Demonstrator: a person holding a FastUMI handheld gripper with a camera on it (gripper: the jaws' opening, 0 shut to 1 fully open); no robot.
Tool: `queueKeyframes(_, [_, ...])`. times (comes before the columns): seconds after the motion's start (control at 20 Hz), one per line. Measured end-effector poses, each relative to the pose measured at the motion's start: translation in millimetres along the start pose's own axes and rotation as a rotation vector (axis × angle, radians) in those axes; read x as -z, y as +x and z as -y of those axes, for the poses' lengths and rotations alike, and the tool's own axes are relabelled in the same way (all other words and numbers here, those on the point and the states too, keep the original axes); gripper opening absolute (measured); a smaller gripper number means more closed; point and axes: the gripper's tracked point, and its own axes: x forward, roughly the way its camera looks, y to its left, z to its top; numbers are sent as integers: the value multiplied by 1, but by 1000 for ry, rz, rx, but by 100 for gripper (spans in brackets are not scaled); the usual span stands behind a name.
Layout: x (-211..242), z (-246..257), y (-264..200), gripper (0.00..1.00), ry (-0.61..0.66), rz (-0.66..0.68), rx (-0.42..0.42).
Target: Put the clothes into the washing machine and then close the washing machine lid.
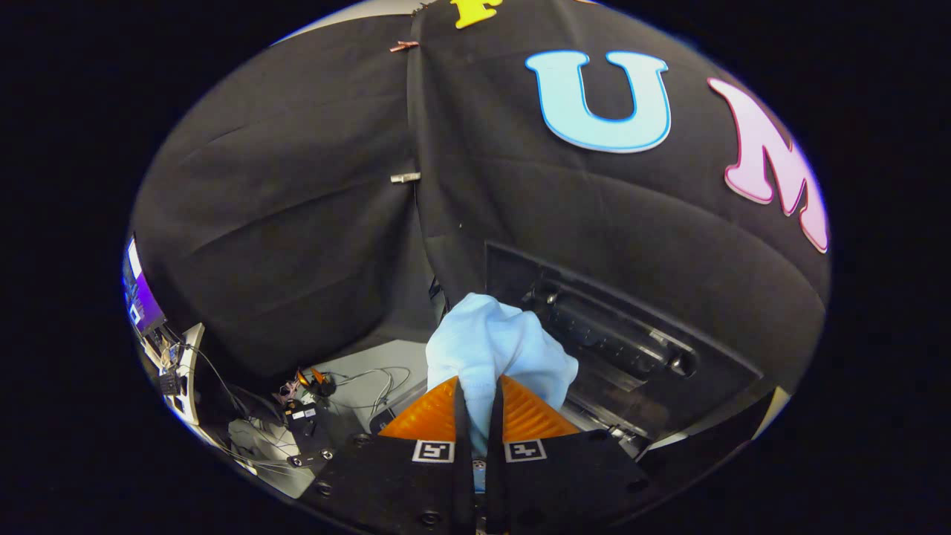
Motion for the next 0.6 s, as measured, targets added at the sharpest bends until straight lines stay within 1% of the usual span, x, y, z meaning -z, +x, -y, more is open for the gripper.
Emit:
queueKeyframes(0.05, [7, 3, 9, 10, 13, -27, -2])
queueKeyframes(0.2, [32, 16, 23, 10, 50, -114, 33])
queueKeyframes(0.3, [49, 26, 35, 10, 37, -153, 62])
queueKeyframes(0.45, [66, 31, 35, 10, 25, -202, 75])
queueKeyframes(0.6, [80, 34, 36, 10, 47, -259, 85])
